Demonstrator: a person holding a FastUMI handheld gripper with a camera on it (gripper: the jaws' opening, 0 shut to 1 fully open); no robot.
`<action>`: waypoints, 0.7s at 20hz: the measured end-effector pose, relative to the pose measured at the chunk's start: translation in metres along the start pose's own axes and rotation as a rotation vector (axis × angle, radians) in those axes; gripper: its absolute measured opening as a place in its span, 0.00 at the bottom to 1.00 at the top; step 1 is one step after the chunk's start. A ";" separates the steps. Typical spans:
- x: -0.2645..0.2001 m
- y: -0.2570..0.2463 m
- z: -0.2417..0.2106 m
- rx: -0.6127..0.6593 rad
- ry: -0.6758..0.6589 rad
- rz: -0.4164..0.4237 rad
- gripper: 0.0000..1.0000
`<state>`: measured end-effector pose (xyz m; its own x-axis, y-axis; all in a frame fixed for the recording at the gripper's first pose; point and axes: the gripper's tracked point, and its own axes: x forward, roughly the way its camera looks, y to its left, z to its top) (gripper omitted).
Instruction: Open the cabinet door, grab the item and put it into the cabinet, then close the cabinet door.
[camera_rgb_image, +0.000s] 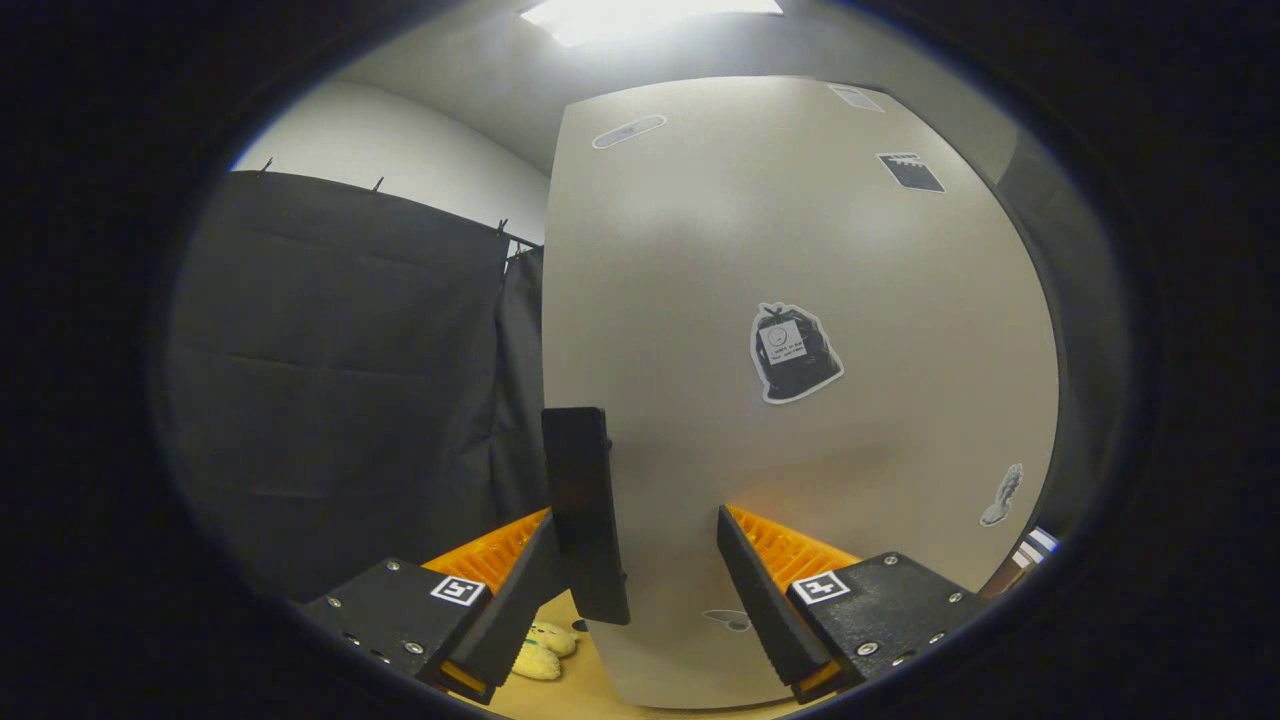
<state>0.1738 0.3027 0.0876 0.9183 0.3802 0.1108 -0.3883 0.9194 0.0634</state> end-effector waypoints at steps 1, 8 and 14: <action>0.001 0.000 0.000 0.001 0.003 0.002 0.95; 0.001 -0.001 -0.005 0.011 0.040 -0.013 0.95; -0.030 -0.017 -0.005 -0.025 0.056 -0.107 0.95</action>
<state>0.1532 0.2764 0.0782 0.9576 0.2839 0.0489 -0.2861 0.9570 0.0472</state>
